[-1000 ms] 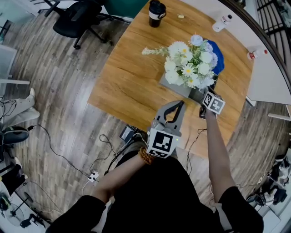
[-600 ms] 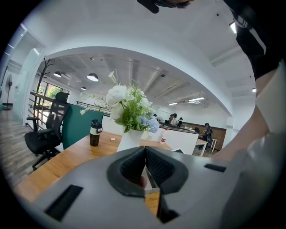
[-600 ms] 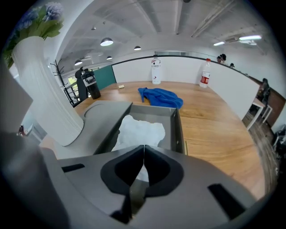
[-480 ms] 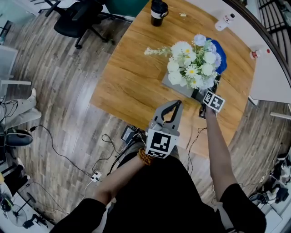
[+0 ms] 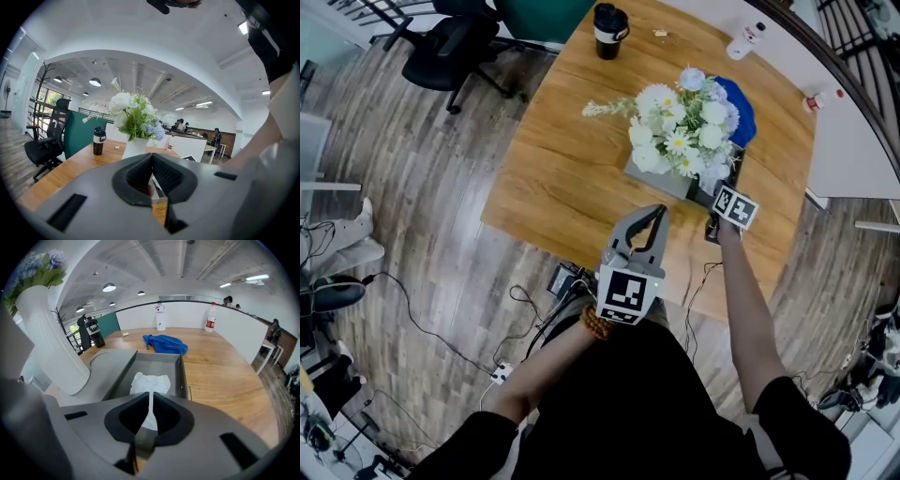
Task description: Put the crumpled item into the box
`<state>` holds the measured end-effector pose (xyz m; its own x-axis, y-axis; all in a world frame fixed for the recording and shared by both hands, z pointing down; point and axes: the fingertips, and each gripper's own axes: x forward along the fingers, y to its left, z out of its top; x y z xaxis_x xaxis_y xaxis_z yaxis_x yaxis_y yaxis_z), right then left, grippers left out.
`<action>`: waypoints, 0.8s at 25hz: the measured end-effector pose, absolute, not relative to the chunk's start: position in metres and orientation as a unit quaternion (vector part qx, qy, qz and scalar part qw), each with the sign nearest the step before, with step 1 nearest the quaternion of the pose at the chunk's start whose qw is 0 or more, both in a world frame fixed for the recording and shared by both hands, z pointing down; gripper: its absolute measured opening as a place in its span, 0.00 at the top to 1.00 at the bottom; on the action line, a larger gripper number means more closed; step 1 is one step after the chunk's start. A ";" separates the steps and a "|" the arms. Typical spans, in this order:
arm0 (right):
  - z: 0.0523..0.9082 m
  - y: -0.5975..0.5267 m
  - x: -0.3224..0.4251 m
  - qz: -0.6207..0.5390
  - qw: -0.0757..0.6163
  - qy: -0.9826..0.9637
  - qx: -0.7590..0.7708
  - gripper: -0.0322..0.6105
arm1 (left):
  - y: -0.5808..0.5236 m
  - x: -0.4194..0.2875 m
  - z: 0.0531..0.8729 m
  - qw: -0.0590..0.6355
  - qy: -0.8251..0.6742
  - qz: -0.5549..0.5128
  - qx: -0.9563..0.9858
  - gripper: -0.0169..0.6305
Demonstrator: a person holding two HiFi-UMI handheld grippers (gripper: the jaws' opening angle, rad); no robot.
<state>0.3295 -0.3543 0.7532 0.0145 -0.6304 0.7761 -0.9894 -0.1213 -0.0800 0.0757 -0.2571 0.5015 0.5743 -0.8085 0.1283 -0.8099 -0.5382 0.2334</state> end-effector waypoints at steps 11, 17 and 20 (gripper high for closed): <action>0.697 -0.347 0.333 0.295 0.230 -0.637 0.674 0.90 | -0.262 0.083 0.487 0.114 -0.462 -0.013 0.879 0.94; 0.656 -0.353 0.328 0.270 0.197 -0.653 0.679 0.90 | -0.264 0.081 0.474 0.099 -0.467 -0.021 0.878 0.94; 0.636 -0.353 0.326 0.254 0.185 -0.664 0.679 0.90 | -0.266 0.084 0.467 0.091 -0.468 -0.026 0.878 0.94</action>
<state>0.3257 -0.3532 0.6365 -0.0097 -0.8072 0.5902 -0.9949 -0.0513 -0.0866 0.0835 -0.2657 0.4668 0.5597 -0.8278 0.0396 -0.8182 -0.5443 0.1852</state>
